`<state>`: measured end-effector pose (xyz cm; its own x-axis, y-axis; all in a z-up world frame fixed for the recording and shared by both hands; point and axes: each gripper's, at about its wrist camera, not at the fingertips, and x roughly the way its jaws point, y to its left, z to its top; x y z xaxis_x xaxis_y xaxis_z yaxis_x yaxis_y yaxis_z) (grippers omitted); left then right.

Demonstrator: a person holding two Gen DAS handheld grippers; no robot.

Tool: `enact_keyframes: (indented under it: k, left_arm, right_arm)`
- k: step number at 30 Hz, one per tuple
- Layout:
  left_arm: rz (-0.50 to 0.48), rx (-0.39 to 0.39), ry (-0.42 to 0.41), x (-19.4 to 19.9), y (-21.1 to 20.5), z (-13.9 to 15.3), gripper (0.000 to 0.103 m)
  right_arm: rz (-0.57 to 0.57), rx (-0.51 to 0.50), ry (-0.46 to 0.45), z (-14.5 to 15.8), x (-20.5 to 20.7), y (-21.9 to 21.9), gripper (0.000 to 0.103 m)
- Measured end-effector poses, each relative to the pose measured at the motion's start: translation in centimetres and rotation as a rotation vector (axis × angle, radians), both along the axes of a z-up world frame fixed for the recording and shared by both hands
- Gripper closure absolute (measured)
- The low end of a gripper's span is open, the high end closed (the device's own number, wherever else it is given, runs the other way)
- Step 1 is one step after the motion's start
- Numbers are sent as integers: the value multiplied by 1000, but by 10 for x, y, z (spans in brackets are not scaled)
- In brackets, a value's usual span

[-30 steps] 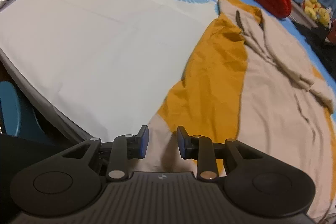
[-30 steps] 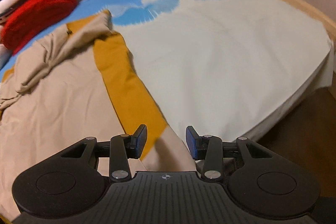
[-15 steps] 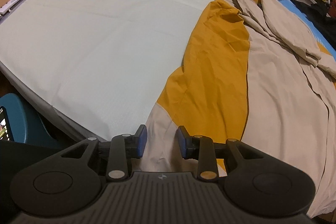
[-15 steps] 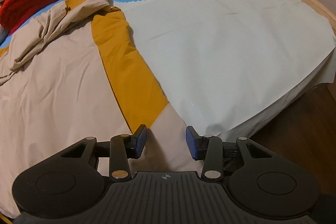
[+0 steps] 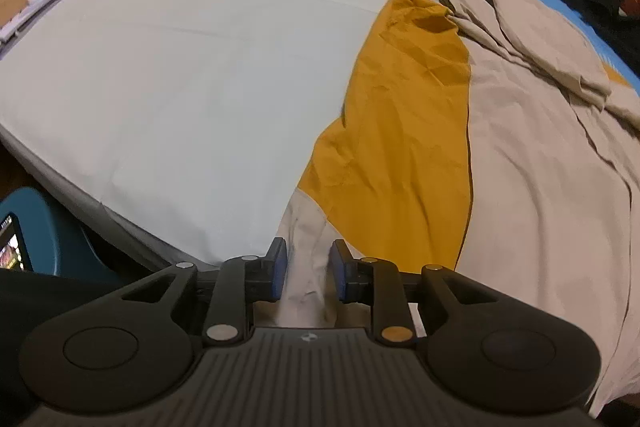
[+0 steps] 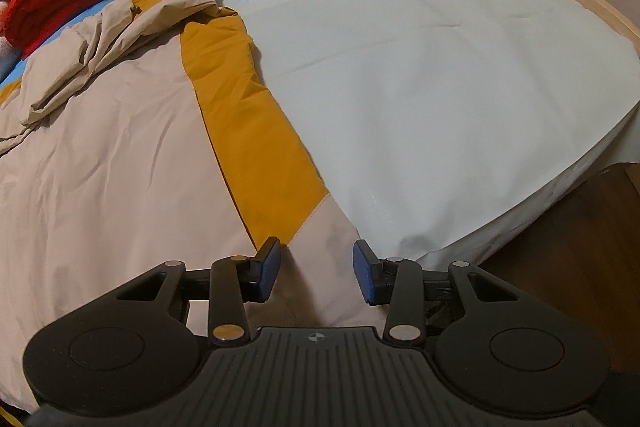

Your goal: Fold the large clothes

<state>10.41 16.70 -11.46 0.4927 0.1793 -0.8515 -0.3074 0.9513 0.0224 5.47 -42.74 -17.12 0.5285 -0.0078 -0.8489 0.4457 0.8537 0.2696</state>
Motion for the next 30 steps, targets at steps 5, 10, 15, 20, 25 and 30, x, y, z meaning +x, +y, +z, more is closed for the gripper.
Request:
enact_keyframes:
  k: [5,10,15,20,25,30]
  left_arm:
    - [-15,28,-14,-1,-3,2,100]
    - [16,-18,-118,-7,3,22,101]
    - [60,-76,-25,-3,9,4,96]
    - [46,-68,-15,-3,6,3,85]
    - [36,-53,-9,-2,4,1,84]
    - [27,-37,-5,0,2,-1,83]
  right_arm:
    - [18,-15,-7,1,0,3,88]
    - [-4,-25,-108,25,-9,-2,103]
    - [-23,-37,-166,37,-14,-9,103]
    - [-57,5,-53,12,-5,-12,80]
    - [-37,-16,-21,5,2,-4,60]
    - [-29,-7,5,-3,6,-5,58]
